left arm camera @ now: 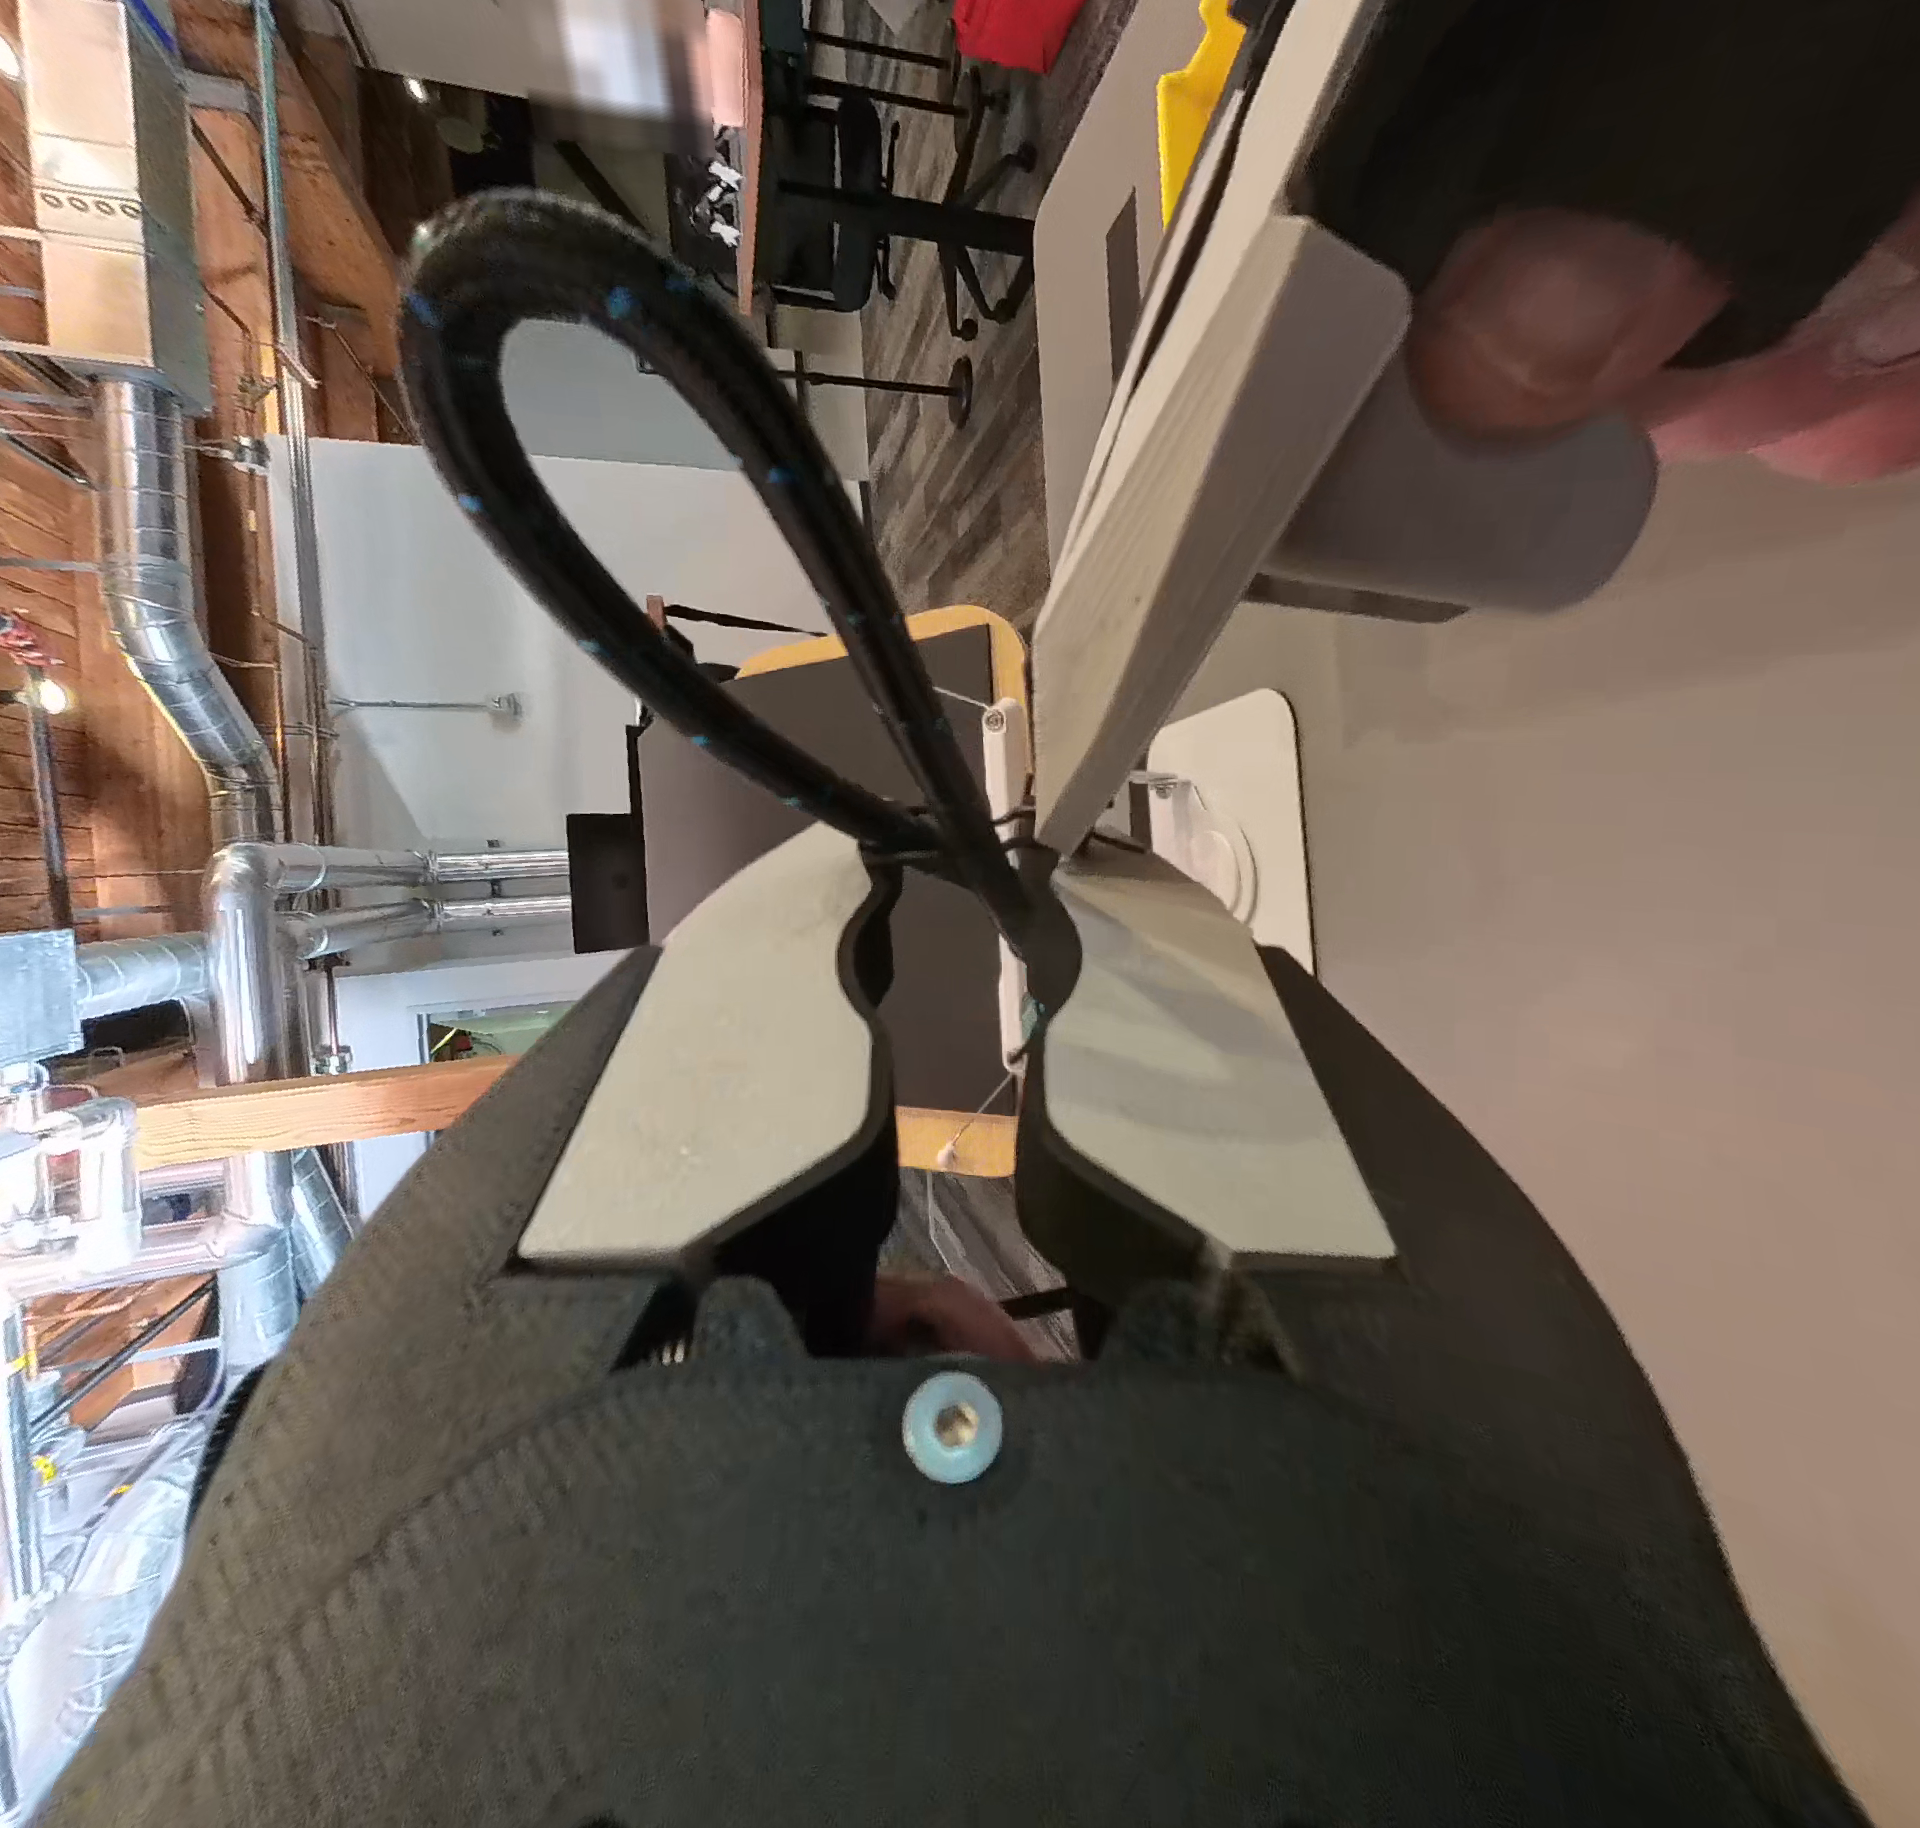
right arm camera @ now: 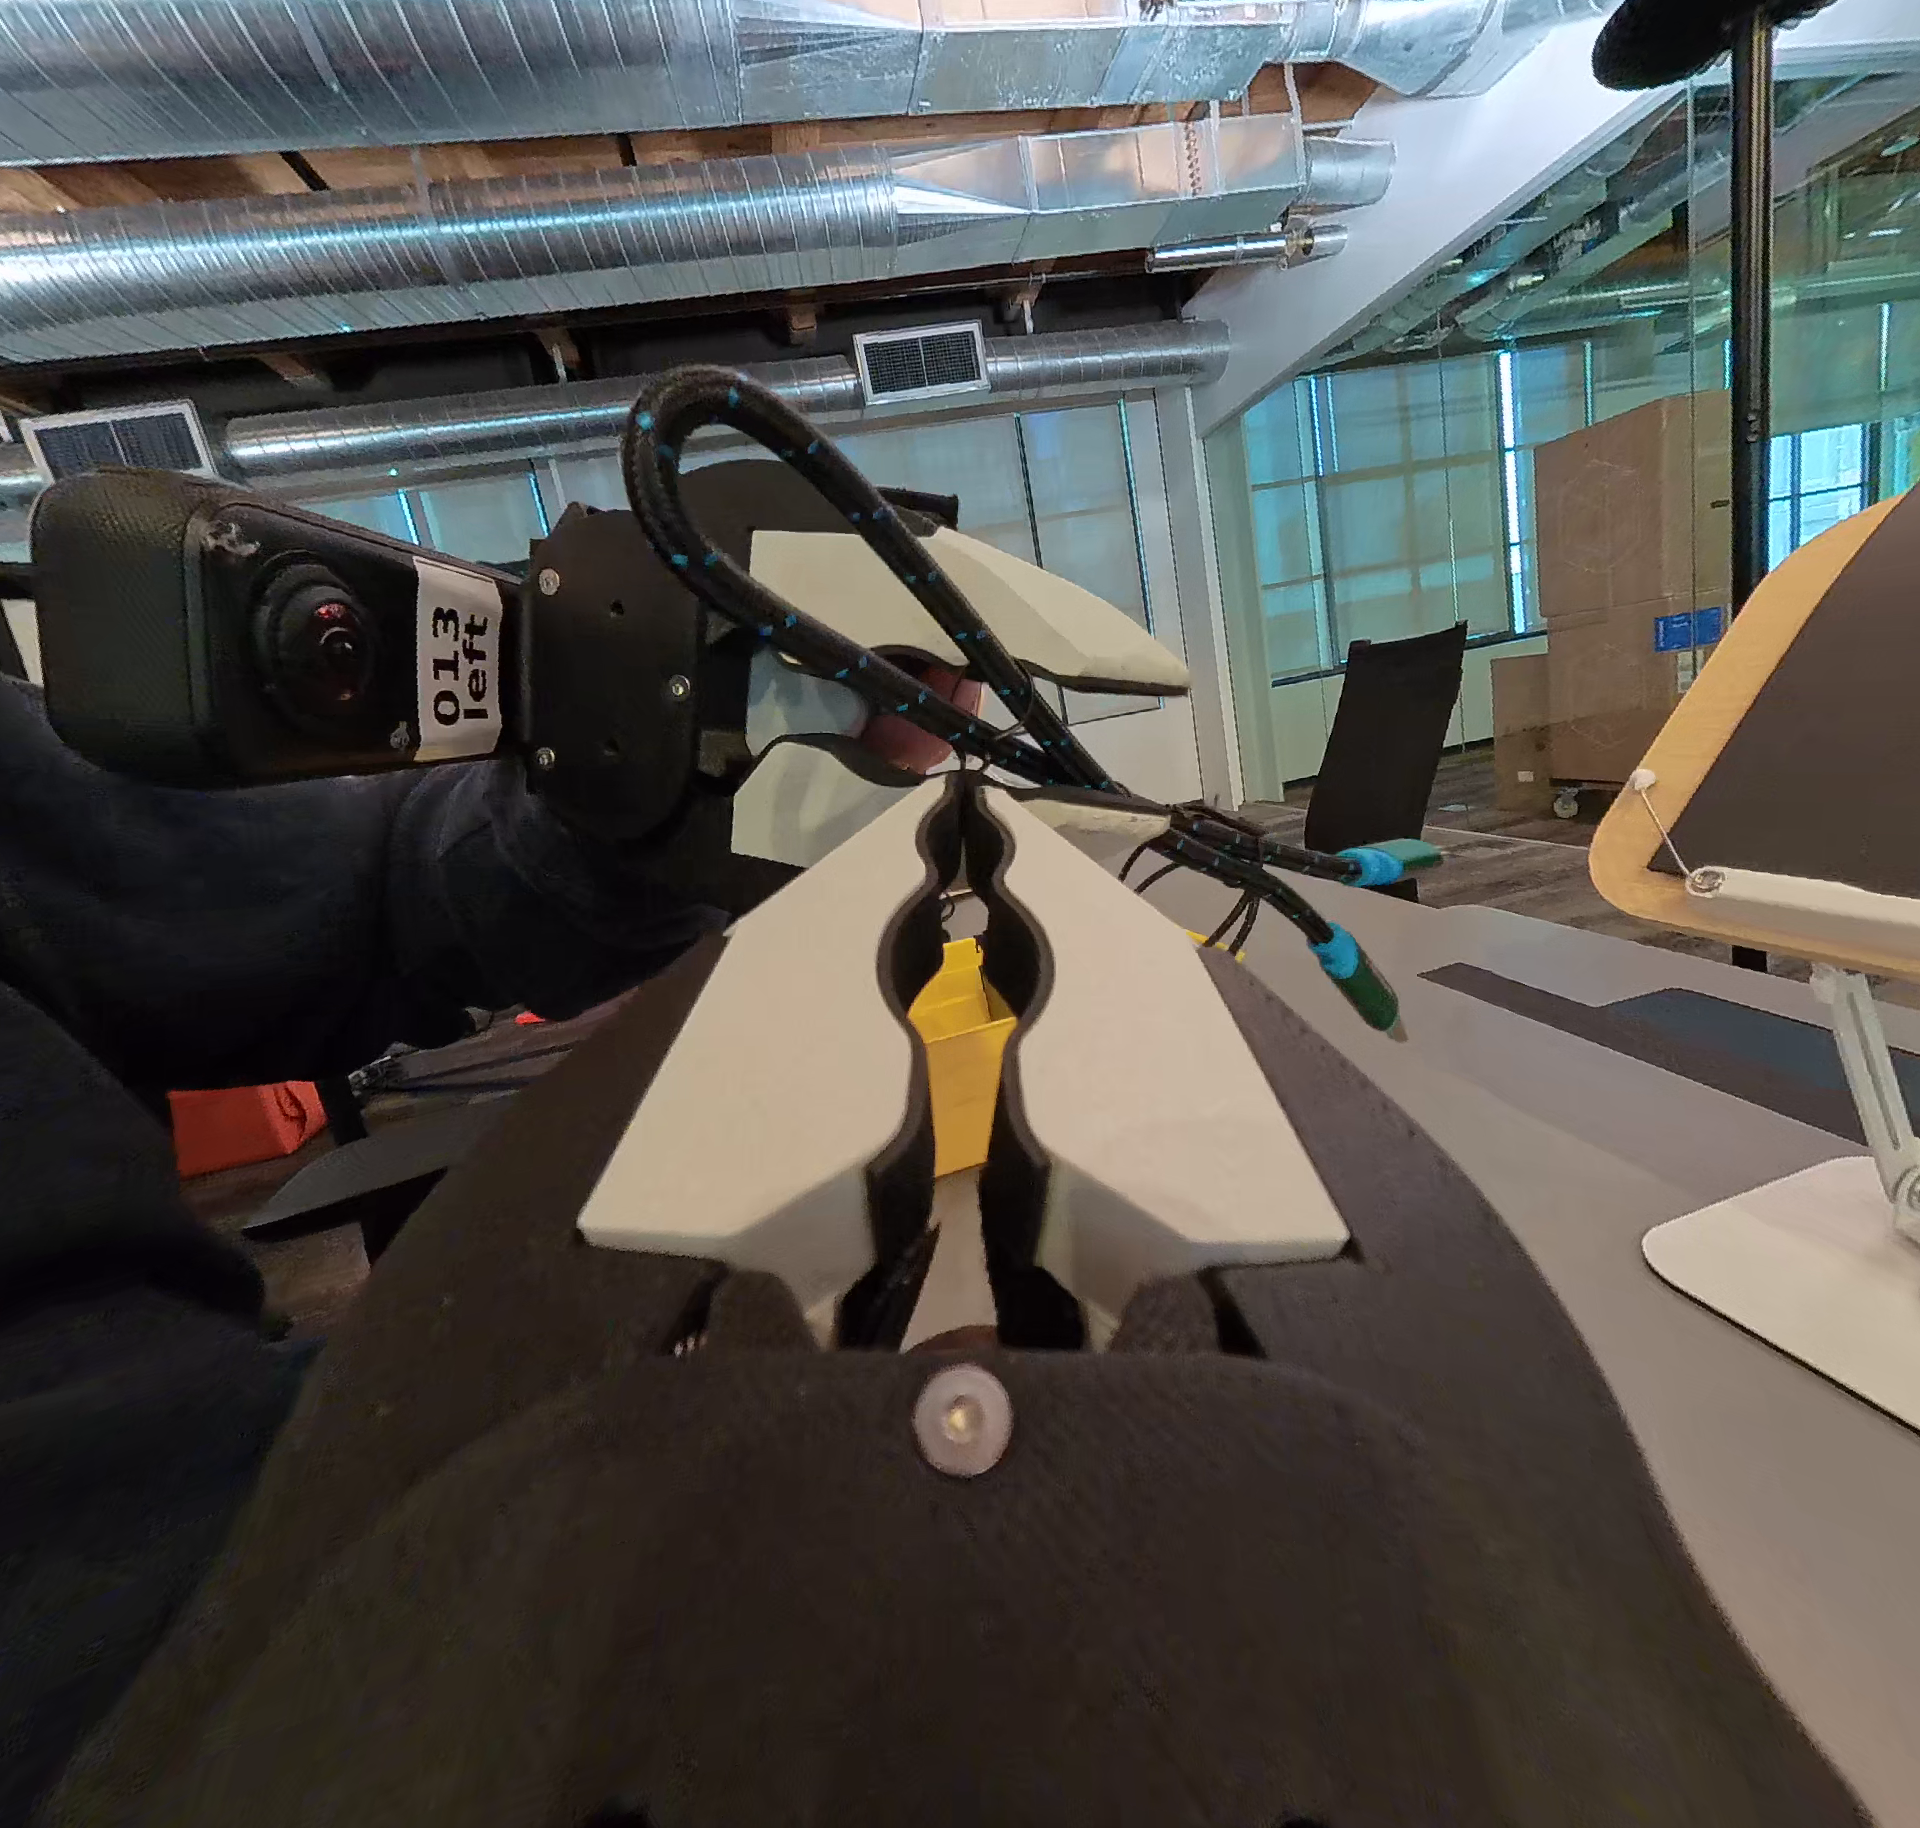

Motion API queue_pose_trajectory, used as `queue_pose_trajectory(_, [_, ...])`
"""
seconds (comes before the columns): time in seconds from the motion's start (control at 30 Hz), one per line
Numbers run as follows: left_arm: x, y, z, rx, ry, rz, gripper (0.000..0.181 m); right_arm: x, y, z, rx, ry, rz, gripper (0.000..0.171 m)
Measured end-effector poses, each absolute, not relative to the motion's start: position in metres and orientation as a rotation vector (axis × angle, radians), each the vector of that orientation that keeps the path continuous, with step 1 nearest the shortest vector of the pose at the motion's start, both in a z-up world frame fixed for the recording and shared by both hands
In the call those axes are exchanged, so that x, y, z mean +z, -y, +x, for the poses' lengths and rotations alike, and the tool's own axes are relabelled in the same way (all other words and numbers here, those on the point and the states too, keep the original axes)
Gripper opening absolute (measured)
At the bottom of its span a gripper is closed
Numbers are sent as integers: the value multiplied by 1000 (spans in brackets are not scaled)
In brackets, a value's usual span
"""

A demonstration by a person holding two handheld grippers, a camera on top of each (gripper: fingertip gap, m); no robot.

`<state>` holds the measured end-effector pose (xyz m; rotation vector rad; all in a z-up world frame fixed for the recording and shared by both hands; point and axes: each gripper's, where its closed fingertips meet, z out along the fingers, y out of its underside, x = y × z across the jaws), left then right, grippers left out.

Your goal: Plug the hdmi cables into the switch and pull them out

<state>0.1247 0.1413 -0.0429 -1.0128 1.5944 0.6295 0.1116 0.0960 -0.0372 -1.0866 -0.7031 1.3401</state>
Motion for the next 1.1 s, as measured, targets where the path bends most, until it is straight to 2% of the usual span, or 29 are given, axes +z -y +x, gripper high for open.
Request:
queue_pose_trajectory(0.23, [-40, -136, 137, 563, -1594, -965, 24, -32, -91, 120, 1321, 718, -1070, 0])
queue_pose_trajectory(0.43, [-36, -137, 142, 521, -1563, -963, 11, -29, -88, 127, 1306, 710, -1057, 0])
queue_pose_trajectory(0.57, [-38, -135, 145, 517, -1563, -953, 15, -29, -87, 130, 1294, 714, -1069, 0])
queue_pose_trajectory(0.7, [-32, -139, 141, 628, -1546, -920, 7, -32, -89, 129, 1220, 733, -1113, 0])
queue_pose_trajectory(0.97, [-41, -144, 129, 643, -1559, -1073, 6, -40, -98, 127, 774, 831, -1203, 0])
queue_pose_trajectory(1.1, [-46, -143, 127, 516, -1558, -1218, 6, -38, -101, 127, 498, 876, -1187, 0])
